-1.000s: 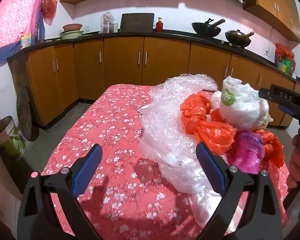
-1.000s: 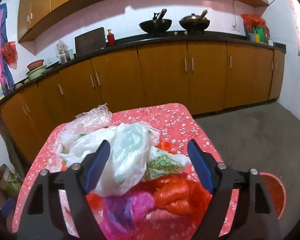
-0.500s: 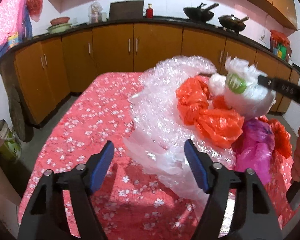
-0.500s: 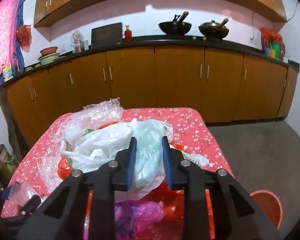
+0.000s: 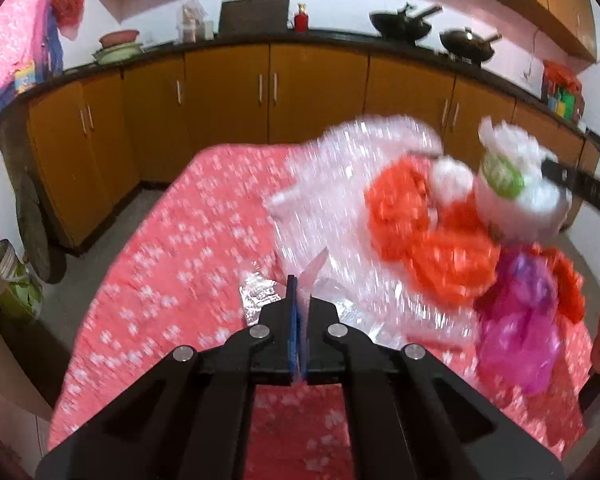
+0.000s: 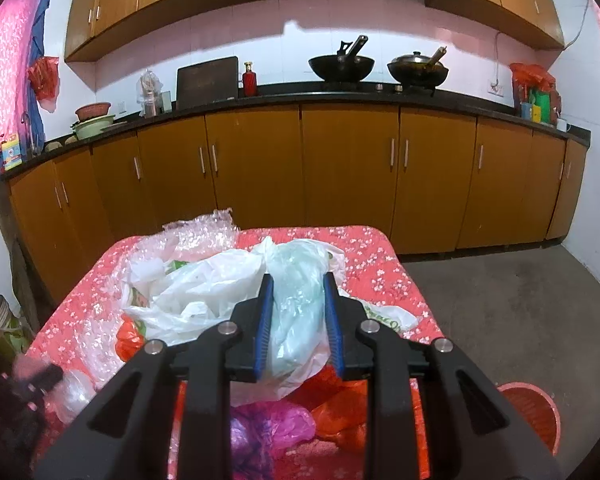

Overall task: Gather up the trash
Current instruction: 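Lift the white bag with the right tool while the left tool pinches a clear plastic bag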

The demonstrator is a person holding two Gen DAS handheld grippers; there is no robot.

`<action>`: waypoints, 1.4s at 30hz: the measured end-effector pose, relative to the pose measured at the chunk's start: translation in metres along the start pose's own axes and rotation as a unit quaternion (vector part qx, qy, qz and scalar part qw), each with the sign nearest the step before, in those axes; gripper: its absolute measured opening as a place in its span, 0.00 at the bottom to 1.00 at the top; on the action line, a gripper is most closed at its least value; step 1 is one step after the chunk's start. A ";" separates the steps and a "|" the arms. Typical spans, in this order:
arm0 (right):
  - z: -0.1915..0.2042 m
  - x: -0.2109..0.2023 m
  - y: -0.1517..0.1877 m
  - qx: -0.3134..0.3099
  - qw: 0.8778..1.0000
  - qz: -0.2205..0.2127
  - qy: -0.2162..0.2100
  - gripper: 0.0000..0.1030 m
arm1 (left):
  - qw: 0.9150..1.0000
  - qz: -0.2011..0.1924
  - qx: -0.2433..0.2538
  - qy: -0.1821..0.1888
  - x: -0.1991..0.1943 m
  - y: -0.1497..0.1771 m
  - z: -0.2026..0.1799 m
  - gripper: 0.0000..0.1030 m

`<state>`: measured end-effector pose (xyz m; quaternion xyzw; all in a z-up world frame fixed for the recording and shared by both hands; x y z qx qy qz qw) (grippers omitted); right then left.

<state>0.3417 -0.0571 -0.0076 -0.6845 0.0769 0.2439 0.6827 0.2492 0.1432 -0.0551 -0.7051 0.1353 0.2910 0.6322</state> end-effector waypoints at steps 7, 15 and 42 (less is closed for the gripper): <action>-0.002 -0.015 -0.008 0.009 1.000 -0.018 -0.006 0.24 | 0.999 -0.044 -0.015 0.005 -0.019 -0.033 0.008 0.01; -0.007 -0.028 -0.015 0.012 0.999 -0.033 -0.008 0.24 | 0.997 -0.082 -0.002 0.007 -0.033 -0.058 -0.008 0.01; -0.037 -0.073 -0.009 0.030 0.998 -0.054 0.018 0.24 | 0.989 -0.135 0.029 0.044 -0.060 -0.102 -0.061 0.00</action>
Point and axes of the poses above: each gripper's, at about its wrist camera, not at the fingertips, and x roughly the way its jaws point, z to its left, y to its underside, the point moved 1 cm from there along x, roughly the way its jaws point, and after that the axes turned 1 degree about -y, right-handed, at the moved point
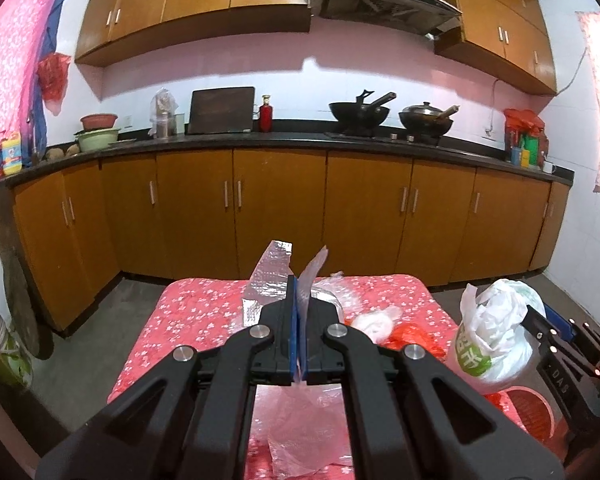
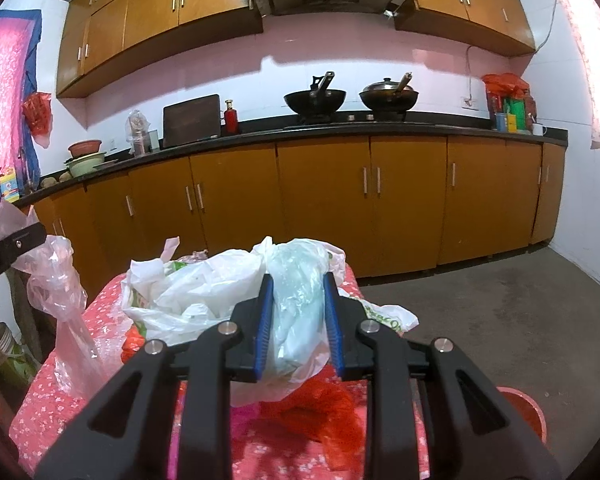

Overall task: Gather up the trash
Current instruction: 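Lift the white bag with the right tool while the left tool pinches a clear plastic bag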

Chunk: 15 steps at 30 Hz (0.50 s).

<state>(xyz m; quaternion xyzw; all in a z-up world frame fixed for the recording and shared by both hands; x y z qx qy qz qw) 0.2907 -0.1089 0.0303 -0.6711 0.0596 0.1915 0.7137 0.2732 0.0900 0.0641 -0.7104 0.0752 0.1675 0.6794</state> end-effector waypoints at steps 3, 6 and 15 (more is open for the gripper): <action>-0.010 -0.005 0.001 0.003 1.000 -0.002 0.006 0.24 | 1.000 -0.003 0.008 0.010 -0.003 -0.002 -0.013 0.00; -0.023 -0.009 0.000 0.007 1.000 -0.004 0.014 0.24 | 1.000 -0.007 0.019 0.020 -0.004 -0.005 -0.029 0.00; -0.075 -0.027 0.000 0.025 0.998 -0.013 0.049 0.24 | 0.997 -0.012 0.035 0.061 -0.007 -0.017 -0.083 0.00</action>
Point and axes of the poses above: each gripper's, at about its wrist camera, not at the fingertips, and x roughly the way its jaws point, z to its left, y to its underside, the point moved 1 cm from there along x, roughly the way its jaws point, and after that the axes turned 1 degree about -y, right-handed, at the moved point
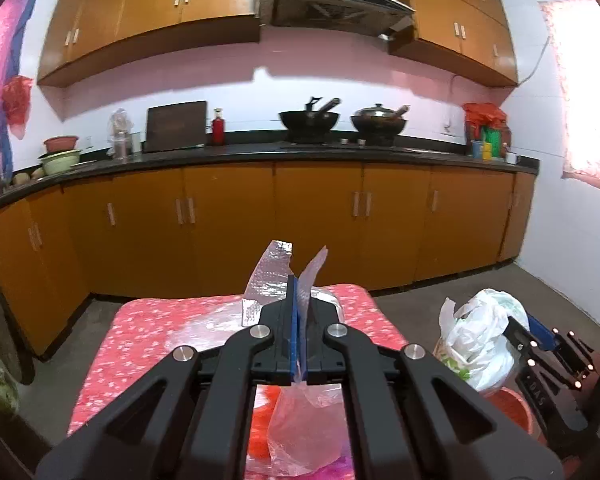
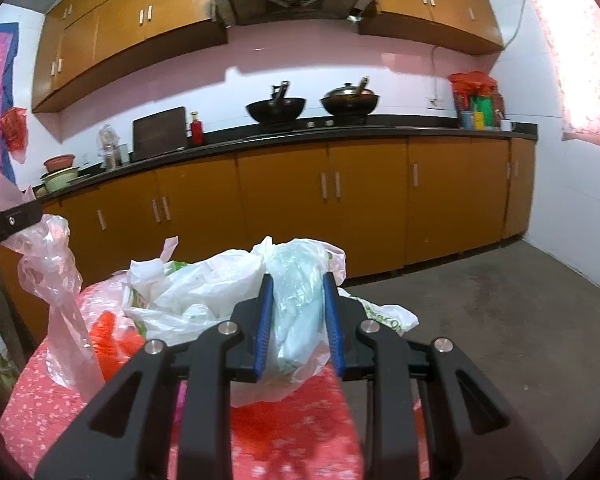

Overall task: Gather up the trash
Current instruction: 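Lift the white bag with the right tool while the left tool pinches a clear plastic bag, then carry both bags over the orange basket and open both tools to drop them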

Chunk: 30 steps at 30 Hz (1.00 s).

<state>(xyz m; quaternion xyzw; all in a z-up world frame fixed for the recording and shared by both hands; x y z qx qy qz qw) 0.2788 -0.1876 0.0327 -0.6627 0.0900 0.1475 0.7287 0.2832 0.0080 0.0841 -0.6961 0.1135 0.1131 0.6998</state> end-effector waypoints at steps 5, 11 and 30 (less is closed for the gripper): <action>-0.039 -0.006 0.001 0.010 1.000 -0.002 0.027 0.24 | 0.999 -0.002 0.017 0.031 0.003 -0.005 -0.041 0.00; -0.090 -0.013 0.010 0.022 0.998 0.002 0.065 0.24 | 0.996 0.001 0.035 0.076 0.007 -0.005 -0.097 0.00; -0.249 -0.024 0.086 0.054 0.977 0.077 0.191 0.24 | 0.974 0.077 0.058 0.207 0.050 0.055 -0.269 0.00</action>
Point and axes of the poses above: each gripper's, at about its wrist camera, not at the fingertips, and x roughly the way its jaws point, z to its left, y to its underside, the point moved 1 cm from there along x, roughly the way its jaws point, and after that the axes turned 1 degree about -y, right-handed, at the moved point
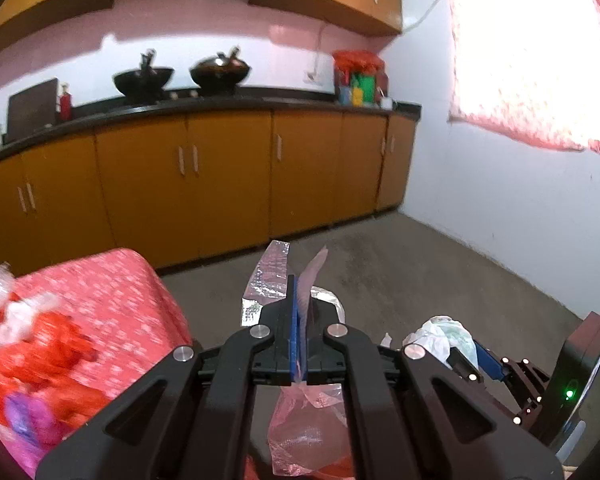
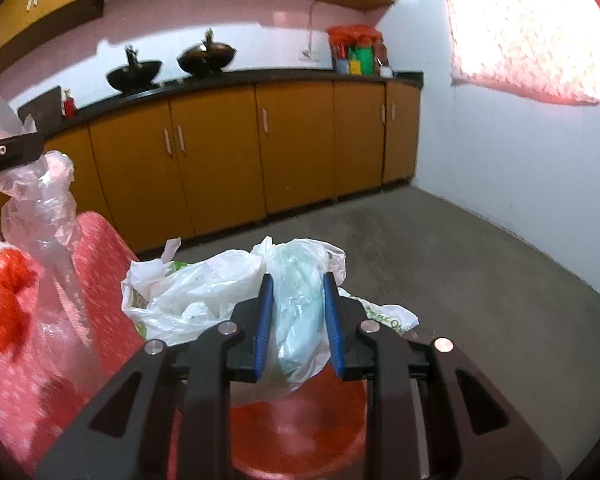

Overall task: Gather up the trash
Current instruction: 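Carry both bags over the orange basket and open both tools to drop them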

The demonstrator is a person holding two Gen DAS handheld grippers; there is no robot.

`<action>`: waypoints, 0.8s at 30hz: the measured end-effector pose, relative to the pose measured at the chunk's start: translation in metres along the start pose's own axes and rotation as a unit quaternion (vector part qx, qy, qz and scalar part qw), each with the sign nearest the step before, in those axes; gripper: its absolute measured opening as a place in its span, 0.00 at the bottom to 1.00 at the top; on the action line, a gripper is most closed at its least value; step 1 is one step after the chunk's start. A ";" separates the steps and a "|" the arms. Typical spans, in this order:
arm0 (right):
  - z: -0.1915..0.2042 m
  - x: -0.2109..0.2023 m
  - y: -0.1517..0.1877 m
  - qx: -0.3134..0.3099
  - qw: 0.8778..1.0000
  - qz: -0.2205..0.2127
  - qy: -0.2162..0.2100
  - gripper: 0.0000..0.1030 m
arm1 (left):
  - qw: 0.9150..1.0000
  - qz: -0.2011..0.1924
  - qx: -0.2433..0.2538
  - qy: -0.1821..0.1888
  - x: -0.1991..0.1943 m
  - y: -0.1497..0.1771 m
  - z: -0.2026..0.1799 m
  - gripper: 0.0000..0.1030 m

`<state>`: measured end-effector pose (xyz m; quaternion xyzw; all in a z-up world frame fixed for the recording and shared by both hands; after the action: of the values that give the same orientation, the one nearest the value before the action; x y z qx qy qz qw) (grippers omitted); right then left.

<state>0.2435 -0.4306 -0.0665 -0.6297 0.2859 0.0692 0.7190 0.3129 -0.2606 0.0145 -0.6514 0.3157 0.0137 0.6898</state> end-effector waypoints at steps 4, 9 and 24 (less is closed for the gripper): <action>-0.018 0.018 0.019 0.009 1.000 0.026 0.011 0.24 | 0.999 0.029 0.008 0.012 0.027 0.017 -0.018 0.00; -0.036 0.038 0.041 0.022 0.998 0.053 0.019 0.24 | 0.998 0.065 0.014 0.019 0.056 0.037 -0.030 0.00; -0.042 0.074 0.058 0.034 0.996 0.076 0.011 0.30 | 0.994 0.099 0.021 0.042 0.095 0.054 -0.049 0.01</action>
<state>0.2641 -0.4784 -0.1553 -0.5822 0.3431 0.1063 0.7294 0.3452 -0.3345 -0.0745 -0.6026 0.4072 0.0484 0.6846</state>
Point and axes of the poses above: each gripper's, at about its wrist camera, not at the fingertips, and x roughly the way its jaws point, z to its left, y to its underside, the point moved 1 cm from there along x, roughly the way its jaws point, and after that the axes turned 1 degree about -y, right-handed, at the moved point
